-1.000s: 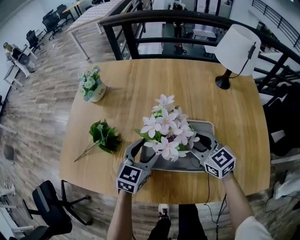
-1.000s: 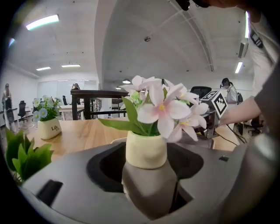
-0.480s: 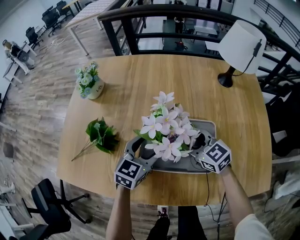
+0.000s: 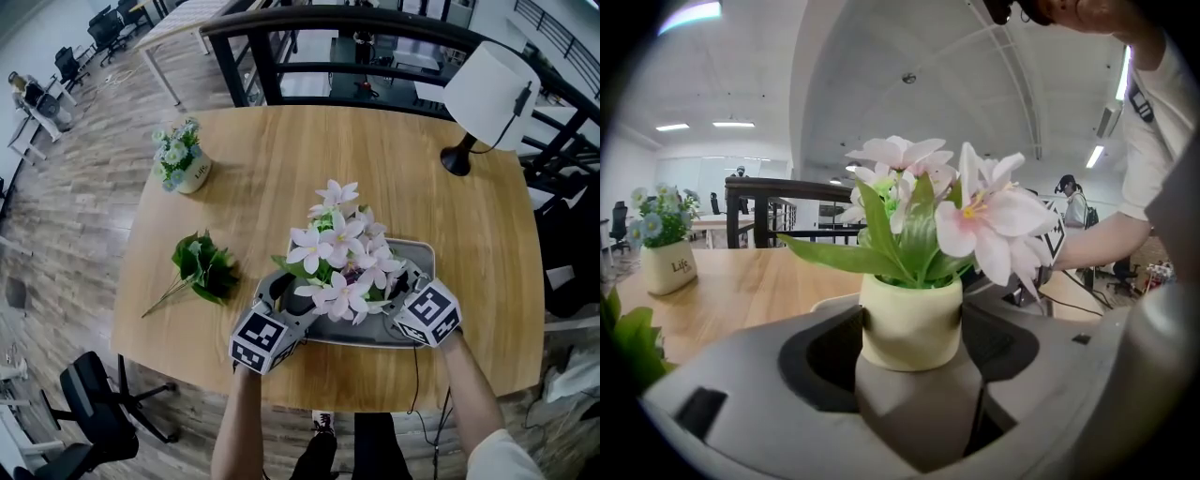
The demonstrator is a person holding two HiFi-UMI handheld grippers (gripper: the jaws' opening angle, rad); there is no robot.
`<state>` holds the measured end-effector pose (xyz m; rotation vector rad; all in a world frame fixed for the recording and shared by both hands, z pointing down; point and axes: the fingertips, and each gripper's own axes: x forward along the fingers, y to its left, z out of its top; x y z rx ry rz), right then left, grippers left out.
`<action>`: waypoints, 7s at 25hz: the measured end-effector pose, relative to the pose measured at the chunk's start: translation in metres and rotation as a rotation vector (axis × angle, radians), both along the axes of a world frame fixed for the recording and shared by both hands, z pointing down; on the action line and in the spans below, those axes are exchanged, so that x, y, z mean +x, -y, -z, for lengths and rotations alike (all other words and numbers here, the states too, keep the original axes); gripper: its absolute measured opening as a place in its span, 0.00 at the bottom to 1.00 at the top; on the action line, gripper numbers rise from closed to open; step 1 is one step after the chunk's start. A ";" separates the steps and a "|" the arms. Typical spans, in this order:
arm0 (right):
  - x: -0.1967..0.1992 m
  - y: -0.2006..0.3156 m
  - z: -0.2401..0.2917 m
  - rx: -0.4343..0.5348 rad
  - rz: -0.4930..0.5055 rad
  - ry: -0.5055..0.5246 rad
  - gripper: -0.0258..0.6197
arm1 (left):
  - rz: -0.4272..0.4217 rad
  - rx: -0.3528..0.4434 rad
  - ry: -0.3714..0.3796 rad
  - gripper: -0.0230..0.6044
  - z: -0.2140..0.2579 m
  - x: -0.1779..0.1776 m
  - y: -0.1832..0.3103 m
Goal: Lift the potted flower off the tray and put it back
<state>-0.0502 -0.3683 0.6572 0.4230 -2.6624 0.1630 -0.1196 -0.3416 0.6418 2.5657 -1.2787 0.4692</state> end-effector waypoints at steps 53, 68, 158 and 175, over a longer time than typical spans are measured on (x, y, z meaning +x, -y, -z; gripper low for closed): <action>0.026 -0.131 0.231 0.155 -0.189 0.127 0.41 | -0.084 0.142 -0.010 0.55 0.224 0.026 -0.121; 0.043 -0.202 0.271 0.186 -0.218 0.144 0.40 | -0.101 0.167 -0.027 0.55 0.259 0.043 -0.190; -0.036 0.007 0.033 0.003 -0.031 0.024 0.41 | 0.171 -0.144 0.066 0.55 0.006 -0.022 0.013; -0.006 0.015 0.031 0.050 -0.176 -0.053 0.42 | 0.262 -0.130 0.056 0.59 0.006 -0.043 -0.011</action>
